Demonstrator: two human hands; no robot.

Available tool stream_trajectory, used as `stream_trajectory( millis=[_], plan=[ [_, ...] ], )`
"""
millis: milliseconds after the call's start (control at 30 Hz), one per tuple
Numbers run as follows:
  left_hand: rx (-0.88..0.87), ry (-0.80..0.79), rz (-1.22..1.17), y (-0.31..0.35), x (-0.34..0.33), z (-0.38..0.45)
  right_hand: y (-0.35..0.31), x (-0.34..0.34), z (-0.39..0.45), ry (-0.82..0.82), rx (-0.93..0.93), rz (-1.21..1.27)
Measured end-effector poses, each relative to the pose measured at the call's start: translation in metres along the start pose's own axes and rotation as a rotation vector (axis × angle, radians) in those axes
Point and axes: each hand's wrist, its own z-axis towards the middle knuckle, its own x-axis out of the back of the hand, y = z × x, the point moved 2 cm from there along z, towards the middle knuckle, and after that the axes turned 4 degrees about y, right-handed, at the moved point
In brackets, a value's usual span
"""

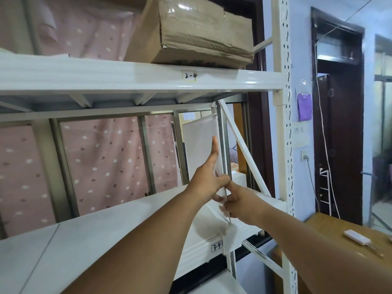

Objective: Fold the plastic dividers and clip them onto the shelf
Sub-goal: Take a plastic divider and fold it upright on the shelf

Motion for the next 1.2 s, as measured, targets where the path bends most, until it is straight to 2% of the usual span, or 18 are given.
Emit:
stream_trajectory(
  millis=[200, 667, 933, 1000, 1100, 1200],
  plan=[
    [-0.028, -0.027, 0.154, -0.012, -0.016, -0.008, 0.021, -0.005, -0.010, 0.024, 0.002, -0.039],
    [-0.021, 0.057, 0.180, -0.018, -0.018, -0.014, 0.023, -0.009, -0.011, 0.059, 0.032, -0.131],
    [-0.028, 0.047, 0.251, -0.020, -0.010, -0.018, 0.014, -0.009, -0.013, 0.063, -0.068, -0.079],
    [-0.033, 0.007, 0.343, -0.021, -0.003, -0.025, 0.008, -0.010, -0.016, 0.096, -0.099, -0.163],
    [-0.035, -0.077, 0.588, -0.034, 0.009, -0.042, -0.002, -0.011, -0.022, 0.143, -0.149, -0.413],
    [0.012, -0.127, 0.750, -0.048, 0.030, -0.057, -0.013, -0.009, -0.031, 0.107, -0.236, -0.657]
  ],
)
